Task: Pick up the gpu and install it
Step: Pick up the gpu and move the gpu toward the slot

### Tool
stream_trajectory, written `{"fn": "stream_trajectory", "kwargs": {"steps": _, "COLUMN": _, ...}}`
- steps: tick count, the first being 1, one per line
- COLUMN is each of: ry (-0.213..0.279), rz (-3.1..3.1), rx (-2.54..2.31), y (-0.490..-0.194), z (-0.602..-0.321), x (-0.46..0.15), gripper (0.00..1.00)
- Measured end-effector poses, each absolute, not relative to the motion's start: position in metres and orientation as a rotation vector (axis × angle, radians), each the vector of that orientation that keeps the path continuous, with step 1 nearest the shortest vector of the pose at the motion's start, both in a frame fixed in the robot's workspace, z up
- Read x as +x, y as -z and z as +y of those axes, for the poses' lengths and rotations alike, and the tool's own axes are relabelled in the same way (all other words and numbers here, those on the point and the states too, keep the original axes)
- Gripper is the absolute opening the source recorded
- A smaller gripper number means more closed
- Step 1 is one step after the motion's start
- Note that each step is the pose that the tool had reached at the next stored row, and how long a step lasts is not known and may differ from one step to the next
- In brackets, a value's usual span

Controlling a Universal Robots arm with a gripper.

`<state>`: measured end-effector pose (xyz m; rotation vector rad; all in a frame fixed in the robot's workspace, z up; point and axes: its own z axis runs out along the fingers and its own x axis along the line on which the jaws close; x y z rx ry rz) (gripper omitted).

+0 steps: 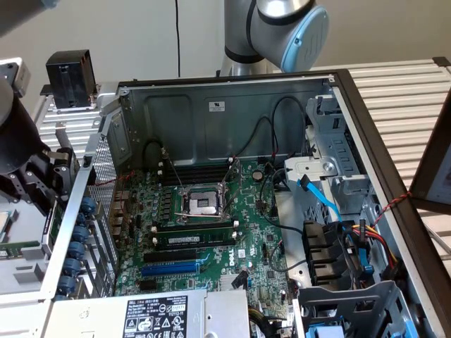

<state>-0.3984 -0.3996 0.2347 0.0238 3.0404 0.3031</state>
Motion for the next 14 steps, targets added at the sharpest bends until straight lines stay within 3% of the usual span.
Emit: {"fn": "stream_trajectory", "kwargs": {"steps": 14, "ry": -0.279, "rz": 3.059, "rx": 0.002, "y": -0.2304, "z": -0.3944, "x": -0.3959, "gripper": 0.45}}
